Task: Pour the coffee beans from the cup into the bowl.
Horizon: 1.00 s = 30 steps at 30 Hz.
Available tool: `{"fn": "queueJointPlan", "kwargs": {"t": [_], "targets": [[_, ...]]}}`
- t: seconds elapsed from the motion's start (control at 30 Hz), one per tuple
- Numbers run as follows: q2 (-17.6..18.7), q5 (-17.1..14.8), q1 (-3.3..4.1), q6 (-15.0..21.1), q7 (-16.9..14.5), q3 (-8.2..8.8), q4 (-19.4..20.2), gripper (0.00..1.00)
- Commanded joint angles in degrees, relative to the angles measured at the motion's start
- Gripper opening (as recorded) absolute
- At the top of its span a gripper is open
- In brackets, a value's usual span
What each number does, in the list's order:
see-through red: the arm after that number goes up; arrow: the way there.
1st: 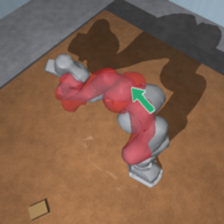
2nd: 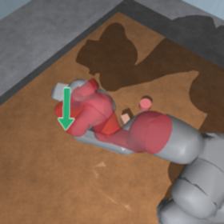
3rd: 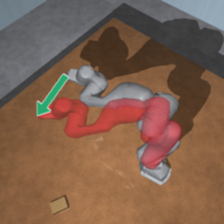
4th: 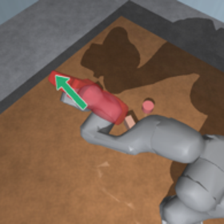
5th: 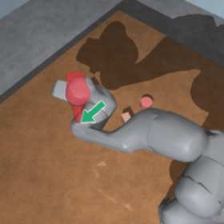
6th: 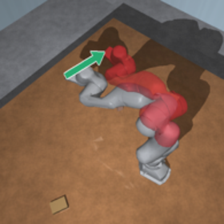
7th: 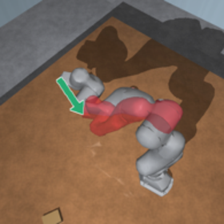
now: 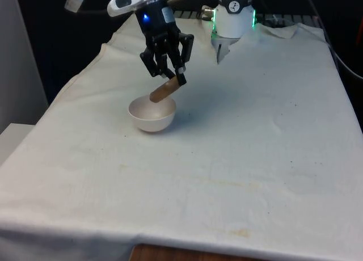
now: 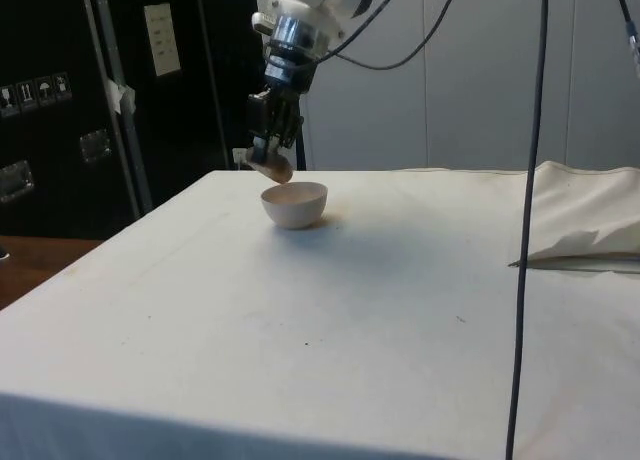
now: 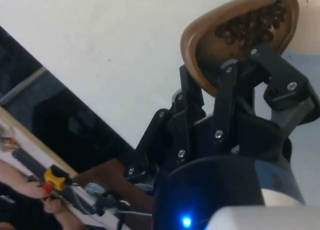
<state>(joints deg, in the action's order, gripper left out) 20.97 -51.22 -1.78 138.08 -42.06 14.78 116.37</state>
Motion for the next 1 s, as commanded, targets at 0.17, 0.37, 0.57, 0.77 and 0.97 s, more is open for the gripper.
{"fn": "queueJointPlan", "kwargs": {"t": [0.17,0.37,0.57,0.77,0.97], "targets": [[0.17,-3.78,-0.57,-2.35,-2.81,0.63,-0.57,0.02],[0.74,-6.53,-0.57,-5.16,-4.93,2.23,-1.2,0.02],[1.09,-9.4,-0.74,-7.39,-7.33,3.38,-1.26,0.02],[1.55,-12.43,-0.69,-9.63,-9.28,4.53,-1.32,0.02],[1.66,-14.73,-0.8,-12.09,-10.6,5.67,-1.15,0.02]]}}
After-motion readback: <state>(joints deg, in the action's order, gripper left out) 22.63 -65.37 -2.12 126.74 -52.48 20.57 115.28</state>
